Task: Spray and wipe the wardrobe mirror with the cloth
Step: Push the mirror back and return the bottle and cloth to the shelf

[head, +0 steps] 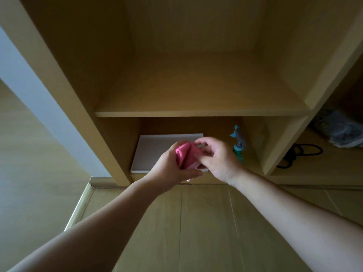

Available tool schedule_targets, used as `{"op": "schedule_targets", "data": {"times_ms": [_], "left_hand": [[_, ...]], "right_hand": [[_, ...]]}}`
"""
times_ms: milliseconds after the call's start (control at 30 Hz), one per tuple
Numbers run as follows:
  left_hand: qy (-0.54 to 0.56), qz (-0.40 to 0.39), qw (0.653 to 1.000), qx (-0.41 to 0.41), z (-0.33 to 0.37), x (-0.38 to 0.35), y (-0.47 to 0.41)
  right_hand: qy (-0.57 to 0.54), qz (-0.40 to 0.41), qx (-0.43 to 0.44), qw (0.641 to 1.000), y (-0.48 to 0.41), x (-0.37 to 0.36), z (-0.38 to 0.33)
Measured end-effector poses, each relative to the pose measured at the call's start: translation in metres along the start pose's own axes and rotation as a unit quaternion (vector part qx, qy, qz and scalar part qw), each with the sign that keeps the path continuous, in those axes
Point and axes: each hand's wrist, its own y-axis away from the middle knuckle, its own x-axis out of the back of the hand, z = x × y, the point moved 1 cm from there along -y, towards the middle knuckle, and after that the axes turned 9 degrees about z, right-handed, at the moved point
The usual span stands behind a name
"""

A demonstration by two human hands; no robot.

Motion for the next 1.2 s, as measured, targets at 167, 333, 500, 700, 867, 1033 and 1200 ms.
{"op": "schedule_targets", "data": {"times_ms": [167, 333, 500, 700, 867, 1033, 1200], "left_hand": [[-0.015, -0.001, 0.999, 0.045, -0.003, 0.014, 0.004], [-0.028, 0.096, 0.993, 0.066, -0.012, 0.024, 0.002], [-0.012, 0.118, 0.988, 0.099, -0.023, 0.029, 0.001], [0.126, 0.104, 0.976, 0.148, -0.035, 0.029, -0.009], [0.244, -0.021, 0.956, 0.16, -0.046, 0.033, -0.011], [0.129, 0.036, 0.981, 0.139, -0.06, 0.031, -0.016], [-0.025, 0.17, 0.976, 0.136, -0.084, 0.044, -0.036]], "right_hand": [[0.025, 0.041, -0.001, 0.999, -0.001, 0.0, 0.007], [0.039, 0.081, -0.009, 0.996, -0.007, -0.005, 0.017], [0.122, 0.1, 0.039, 0.987, -0.011, -0.015, 0.025], [0.12, -0.085, 0.018, 0.989, -0.002, -0.035, 0.037], [0.031, -0.113, -0.035, 0.992, -0.008, -0.048, 0.048], [0.0, -0.061, -0.066, 0.996, -0.017, -0.057, 0.058], [0.079, 0.042, -0.118, 0.989, -0.037, -0.058, 0.079]]}}
